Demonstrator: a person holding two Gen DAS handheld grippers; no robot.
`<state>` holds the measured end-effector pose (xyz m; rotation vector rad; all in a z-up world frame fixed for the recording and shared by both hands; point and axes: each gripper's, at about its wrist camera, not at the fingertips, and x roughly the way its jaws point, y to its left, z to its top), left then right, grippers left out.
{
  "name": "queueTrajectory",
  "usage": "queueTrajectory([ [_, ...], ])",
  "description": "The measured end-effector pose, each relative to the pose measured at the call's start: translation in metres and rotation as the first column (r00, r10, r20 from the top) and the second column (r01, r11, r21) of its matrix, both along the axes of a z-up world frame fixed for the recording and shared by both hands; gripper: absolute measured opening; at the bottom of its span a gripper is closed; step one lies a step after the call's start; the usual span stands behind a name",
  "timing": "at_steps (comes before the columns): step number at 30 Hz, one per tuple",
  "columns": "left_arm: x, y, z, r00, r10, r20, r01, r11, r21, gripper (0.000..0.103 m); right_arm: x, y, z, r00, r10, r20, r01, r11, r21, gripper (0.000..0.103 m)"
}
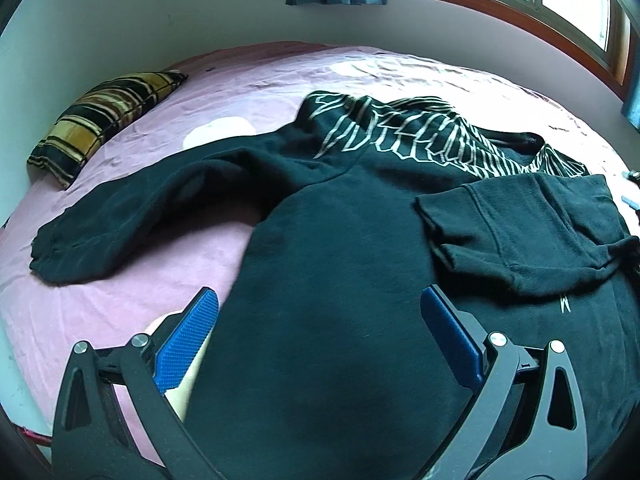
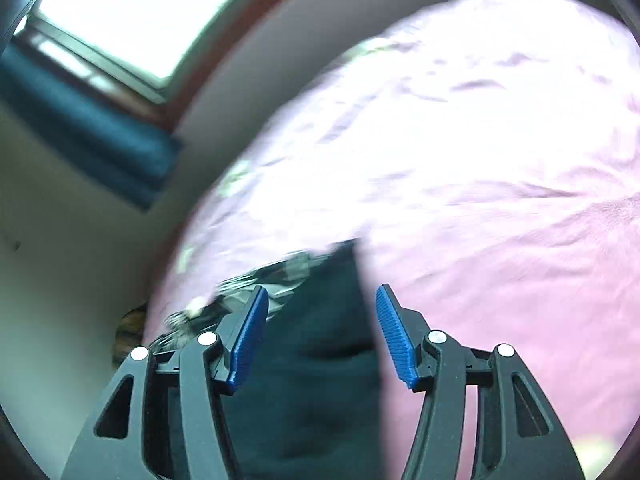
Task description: Fold small clothes
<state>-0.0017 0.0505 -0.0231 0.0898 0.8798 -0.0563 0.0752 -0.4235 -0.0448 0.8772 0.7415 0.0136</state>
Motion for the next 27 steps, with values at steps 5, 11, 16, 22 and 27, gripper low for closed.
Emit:
queueTrajectory([
  [5, 0.005, -0.015, -0.007, 1.0, -0.007, -0.029, 0.008, 1.0, 0.012, 0.101, 0.035, 0.0, -0.04, 0.996, 0.091, -0.021, -0.088, 0.99, 0.11, 0.011],
  [11, 0.007, -0.024, -0.014, 0.998, -0.017, -0.054, 0.018, 1.0, 0.021, 0.101, 0.049, -0.001, -0.05, 0.995, 0.085, -0.06, -0.079, 0.992, 0.097, 0.011],
  [16, 0.006, -0.022, -0.015, 0.999, -0.018, -0.05, 0.019, 1.0, 0.014, 0.101, 0.009, -0.016, -0.042, 0.996, 0.084, -0.023, -0.078, 0.98, 0.182, 0.037],
  [22, 0.007, -0.012, -0.019, 0.998, 0.0, -0.057, 0.0, 1.0, 0.0, 0.101, -0.06, 0.018, -0.037, 0.977, 0.198, -0.075, -0.191, 0.978, 0.087, 0.046],
  [27, 0.007, -0.007, -0.018, 0.998, -0.001, -0.061, 0.0, 1.0, -0.016, 0.101, -0.083, 0.035, -0.027, 0.981, 0.167, -0.101, -0.175, 0.982, -0.075, 0.04],
])
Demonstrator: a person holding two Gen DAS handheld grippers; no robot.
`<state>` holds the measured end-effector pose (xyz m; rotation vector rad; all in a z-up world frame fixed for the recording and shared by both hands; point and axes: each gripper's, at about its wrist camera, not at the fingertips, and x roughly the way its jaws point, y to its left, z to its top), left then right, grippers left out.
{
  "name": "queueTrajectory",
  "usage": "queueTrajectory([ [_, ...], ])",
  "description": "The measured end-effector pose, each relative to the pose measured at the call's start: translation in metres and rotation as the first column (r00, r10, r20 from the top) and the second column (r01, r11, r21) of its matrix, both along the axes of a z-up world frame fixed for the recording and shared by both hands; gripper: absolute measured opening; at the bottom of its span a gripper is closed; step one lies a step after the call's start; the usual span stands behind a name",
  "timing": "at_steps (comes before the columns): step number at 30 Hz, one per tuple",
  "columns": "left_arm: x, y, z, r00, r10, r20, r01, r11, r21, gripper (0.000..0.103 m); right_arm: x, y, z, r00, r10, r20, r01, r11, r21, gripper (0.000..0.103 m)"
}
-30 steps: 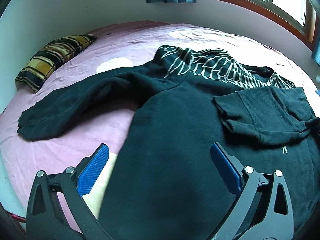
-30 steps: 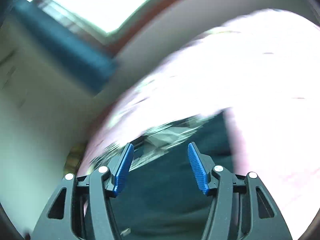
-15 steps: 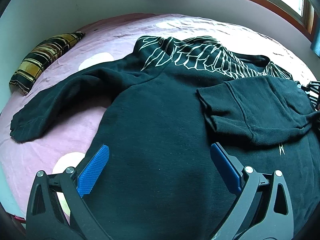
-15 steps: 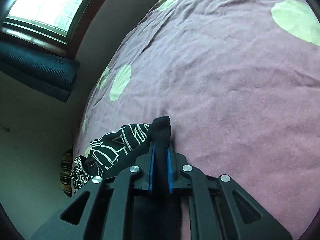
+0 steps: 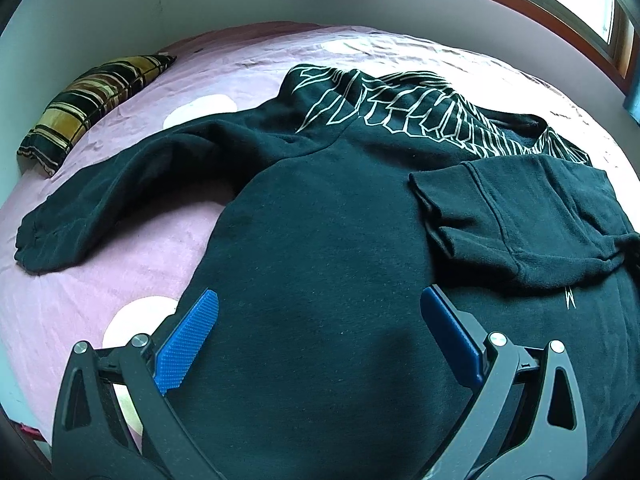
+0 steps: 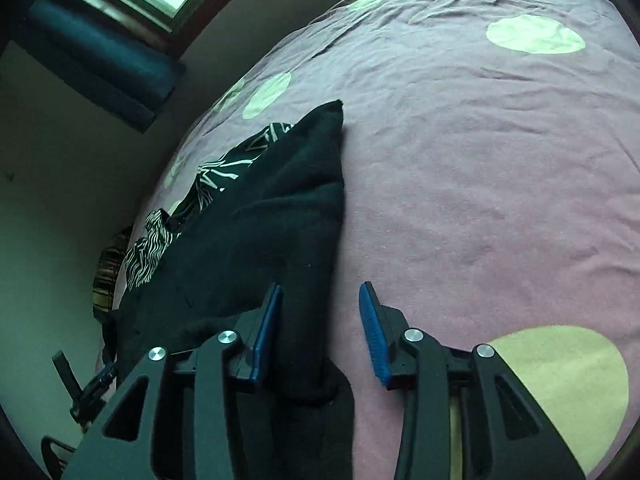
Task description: Fold small clothes
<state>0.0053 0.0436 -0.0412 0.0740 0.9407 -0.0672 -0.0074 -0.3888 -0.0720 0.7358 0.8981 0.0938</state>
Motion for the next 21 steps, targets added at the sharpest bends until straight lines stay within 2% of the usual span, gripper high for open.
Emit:
queueTrajectory([
  [2, -0.003, 0.006, 0.003, 1.0, 0.007, 0.006, -0.007, 1.0, -0.011, 0.101, -0.004, 0.011, 0.025, 0.998, -0.039, 0.044, 0.043, 0.996, -0.082, 0.042],
  [4, -0.004, 0.012, 0.004, 1.0, 0.011, 0.005, -0.011, 1.0, -0.025, 0.101, -0.003, 0.03, 0.052, 0.994, -0.027, 0.109, 0.04, 0.992, -0.121, 0.044],
  [6, -0.004, 0.025, 0.006, 1.0, 0.018, -0.022, -0.02, 0.998, -0.065, 0.101, 0.004, 0.058, 0.074, 0.984, 0.021, 0.175, -0.008, 0.997, -0.078, 0.057],
  [9, -0.005, 0.043, 0.007, 0.998, 0.059, -0.03, -0.062, 0.994, -0.091, 0.101, 0.021, 0.105, 0.087, 0.969, 0.12, 0.218, -0.119, 0.993, -0.019, 0.061],
  [12, -0.009, 0.063, 0.009, 0.996, 0.089, -0.026, -0.091, 0.99, -0.104, 0.101, 0.046, 0.155, 0.073, 0.958, 0.209, 0.194, -0.231, 0.968, 0.101, 0.061],
  [15, -0.012, 0.09, 0.012, 0.992, 0.122, -0.023, -0.124, 0.985, -0.118, 0.101, 0.064, 0.208, 0.053, 0.937, 0.31, 0.162, -0.338, 0.92, 0.196, 0.061],
  [19, -0.016, 0.149, 0.015, 0.98, 0.196, -0.03, -0.198, 0.955, -0.219, 0.101, 0.074, 0.25, 0.013, 0.929, 0.364, 0.07, -0.37, 0.917, 0.148, 0.061],
  [21, -0.017, 0.188, 0.018, 0.968, 0.248, -0.026, -0.246, 0.932, -0.266, 0.101, 0.07, 0.259, 0.013, 0.918, 0.38, 0.112, -0.387, 0.92, 0.055, 0.061],
])
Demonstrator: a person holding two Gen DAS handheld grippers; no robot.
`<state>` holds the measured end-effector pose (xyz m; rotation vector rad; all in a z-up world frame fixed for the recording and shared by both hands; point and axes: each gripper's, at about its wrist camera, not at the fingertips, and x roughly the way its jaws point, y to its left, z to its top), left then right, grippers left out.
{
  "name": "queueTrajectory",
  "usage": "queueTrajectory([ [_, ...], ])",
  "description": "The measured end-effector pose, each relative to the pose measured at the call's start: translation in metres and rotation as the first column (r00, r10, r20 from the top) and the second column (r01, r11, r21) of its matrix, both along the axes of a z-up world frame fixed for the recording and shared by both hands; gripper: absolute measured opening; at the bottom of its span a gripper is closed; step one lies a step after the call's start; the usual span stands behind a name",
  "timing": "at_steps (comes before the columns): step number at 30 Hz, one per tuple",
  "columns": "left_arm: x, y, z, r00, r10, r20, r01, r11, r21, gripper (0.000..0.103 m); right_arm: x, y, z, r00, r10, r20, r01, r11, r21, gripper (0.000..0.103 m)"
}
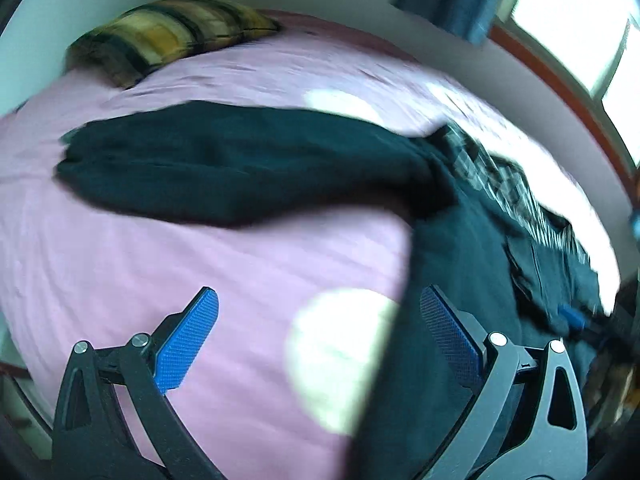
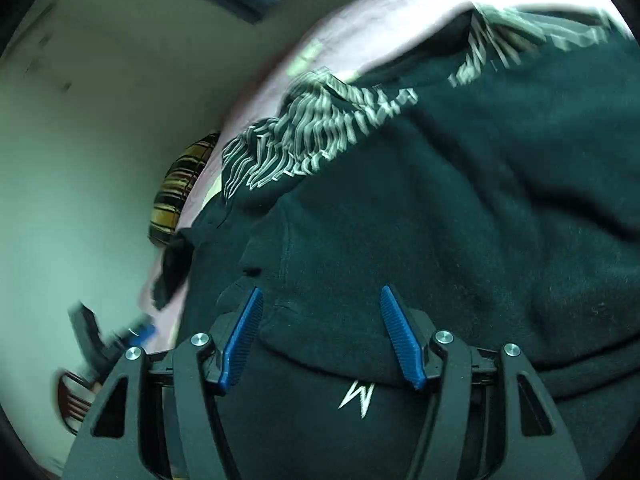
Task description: Fold small clothes
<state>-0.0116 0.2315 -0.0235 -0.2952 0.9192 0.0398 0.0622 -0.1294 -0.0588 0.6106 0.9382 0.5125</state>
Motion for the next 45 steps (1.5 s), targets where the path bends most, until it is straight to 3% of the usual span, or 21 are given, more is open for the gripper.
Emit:
queueTrajectory([
  [2, -0.001, 0.042, 0.001, 0.998, 0.055, 0.017, -0.055, 0.997, -0.048, 0.101, 0.0, 0.003, 0.003, 1.0, 0.019, 0.02, -0.018, 0.999, -0.033, 0.063],
  [4, -0.002, 0.083, -0.003, 0.992, 0.121, 0.02, -0.118, 0.986, -0.119, 0.101, 0.003, 0.002, 0.002, 1.0, 0.014, 0.009, -0.014, 1.0, -0.009, 0.063],
  [5, -0.003, 0.113, -0.011, 0.987, 0.161, 0.015, -0.154, 0.966, -0.206, 0.101, 0.003, 0.001, 0.0, 1.0, 0.008, 0.002, -0.008, 1.0, 0.008, 0.063],
  [7, -0.006, 0.146, -0.023, 0.978, 0.209, -0.001, -0.199, 0.93, -0.309, 0.101, 0.0, -0.001, -0.002, 1.0, 0.005, 0.006, -0.006, 1.0, 0.017, 0.063],
  [9, -0.007, 0.178, -0.032, 0.972, 0.23, 0.04, -0.189, 0.876, -0.444, 0.101, -0.003, 0.0, -0.001, 1.0, 0.009, 0.014, -0.009, 1.0, 0.005, 0.066],
  [11, 0.0, 0.2, -0.034, 0.963, 0.265, 0.054, -0.204, 0.845, -0.495, 0.101, -0.005, -0.001, -0.001, 1.0, 0.011, 0.022, -0.011, 1.0, -0.003, 0.068],
  [12, 0.006, 0.208, -0.034, 0.961, 0.269, 0.065, -0.202, 0.841, -0.502, 0.101, -0.005, 0.001, 0.001, 0.999, 0.012, 0.03, -0.012, 1.0, -0.011, 0.071],
  [16, 0.036, 0.225, -0.036, 0.963, 0.261, 0.071, -0.196, 0.853, -0.484, 0.101, -0.004, 0.009, 0.002, 0.999, 0.016, 0.045, -0.014, 0.999, -0.033, 0.074],
  [20, 0.059, 0.222, -0.038, 0.967, 0.246, 0.059, -0.2, 0.886, -0.418, 0.099, -0.005, 0.008, 0.002, 0.999, 0.012, 0.049, -0.011, 1.0, -0.029, 0.074],
  [22, 0.061, 0.221, -0.036, 0.966, 0.251, 0.053, -0.213, 0.899, -0.383, 0.09, -0.006, 0.007, 0.002, 0.999, 0.01, 0.051, -0.009, 1.0, -0.027, 0.074],
  [24, 0.061, 0.221, -0.036, 0.966, 0.257, 0.036, -0.233, 0.919, -0.317, 0.068, -0.006, 0.009, 0.002, 0.998, 0.009, 0.056, -0.007, 0.999, -0.033, 0.074],
  [25, 0.06, 0.22, -0.035, 0.967, 0.255, 0.032, -0.235, 0.928, -0.289, 0.063, -0.006, 0.009, 0.002, 0.998, 0.008, 0.058, -0.006, 0.999, -0.035, 0.074],
  [27, 0.059, 0.217, -0.033, 0.969, 0.245, 0.02, -0.234, 0.945, -0.228, 0.043, -0.007, 0.008, 0.002, 0.998, 0.007, 0.064, -0.004, 0.999, -0.039, 0.074],
  [30, 0.051, 0.22, -0.028, 0.965, 0.261, 0.015, -0.252, 0.943, -0.218, 0.023, -0.009, 0.008, 0.003, 0.998, 0.004, 0.069, -0.002, 0.999, -0.04, 0.074],
  [32, 0.048, 0.22, -0.015, 0.958, 0.286, 0.034, -0.273, 0.938, -0.214, 0.014, -0.009, 0.009, 0.003, 0.998, 0.003, 0.07, 0.0, 0.999, -0.041, 0.074],
  [34, 0.045, 0.216, 0.005, 0.952, 0.298, 0.071, -0.277, 0.936, -0.218, 0.013, -0.009, 0.009, 0.003, 0.998, 0.002, 0.07, 0.001, 0.999, -0.04, 0.074],
  [37, 0.048, 0.192, 0.046, 0.954, 0.263, 0.144, -0.229, 0.949, -0.216, 0.006, -0.009, 0.008, 0.003, 0.997, 0.0, 0.071, 0.002, 0.999, -0.038, 0.074],
  [40, 0.056, 0.141, 0.086, 0.967, 0.154, 0.204, -0.123, 0.98, -0.156, 0.006, -0.009, 0.008, 0.003, 0.997, 0.0, 0.072, 0.003, 0.999, -0.036, 0.074],
  [43, 0.066, 0.071, 0.12, 0.964, 0.011, 0.264, 0.011, 0.997, -0.082, 0.005, -0.009, 0.006, 0.003, 0.997, -0.002, 0.073, 0.004, 1.0, -0.027, 0.074],
  [45, 0.074, 0.011, 0.14, 0.949, -0.111, 0.295, 0.134, 0.989, -0.06, 0.005, -0.009, 0.004, 0.003, 0.997, -0.004, 0.073, 0.006, 1.0, -0.019, 0.074],
])
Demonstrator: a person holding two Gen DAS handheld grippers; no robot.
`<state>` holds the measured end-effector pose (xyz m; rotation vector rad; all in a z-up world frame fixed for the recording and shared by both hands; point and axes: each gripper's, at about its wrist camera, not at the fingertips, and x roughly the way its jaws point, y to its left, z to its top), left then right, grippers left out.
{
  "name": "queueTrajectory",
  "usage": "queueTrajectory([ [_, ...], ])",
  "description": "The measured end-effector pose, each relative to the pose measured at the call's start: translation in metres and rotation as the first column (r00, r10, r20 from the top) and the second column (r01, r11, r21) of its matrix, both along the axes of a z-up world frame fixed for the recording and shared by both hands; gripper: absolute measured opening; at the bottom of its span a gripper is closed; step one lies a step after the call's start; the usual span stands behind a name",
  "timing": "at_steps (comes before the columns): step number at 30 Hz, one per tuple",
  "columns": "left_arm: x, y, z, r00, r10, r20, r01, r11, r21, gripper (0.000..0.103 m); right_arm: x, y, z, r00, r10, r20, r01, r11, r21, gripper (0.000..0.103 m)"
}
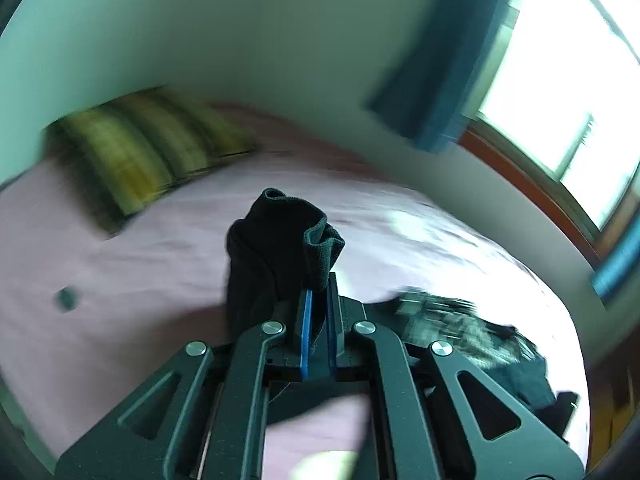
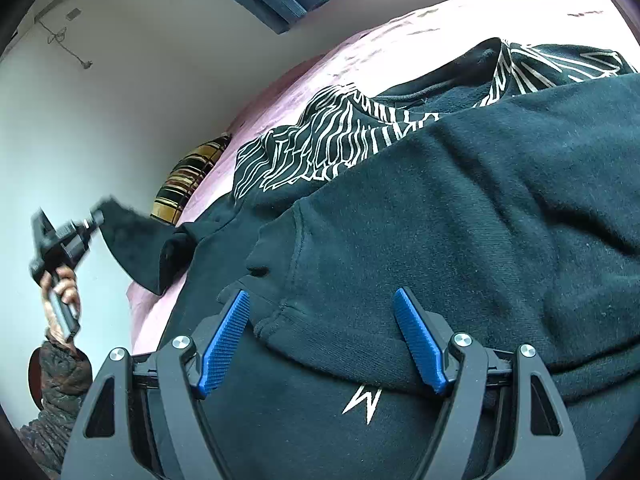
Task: Fold small clothes
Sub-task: 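Grasp the other sleeve with the left gripper and fold it across the body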
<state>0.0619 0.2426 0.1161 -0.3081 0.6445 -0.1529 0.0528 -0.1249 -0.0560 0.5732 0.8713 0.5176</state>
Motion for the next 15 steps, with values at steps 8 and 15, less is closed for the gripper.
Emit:
queueTrajectory([
  [8, 0.011, -0.221, -0.003, 0.931, -0.365, 0.02, 0.363, 0.929, 0.065, 0.005, 0.0, -0.011, 0.0, 1.0, -0.011, -0.009, 0.011, 0.998, 0.062, 0.074],
  [15, 0.028, -0.348, -0.096, 0.855, -0.488, -0.176, 0.509, 0.854, 0.108, 0.007, -0.003, -0.032, -0.003, 0.999, -0.022, -0.029, 0.026, 0.984, 0.174, 0.074],
])
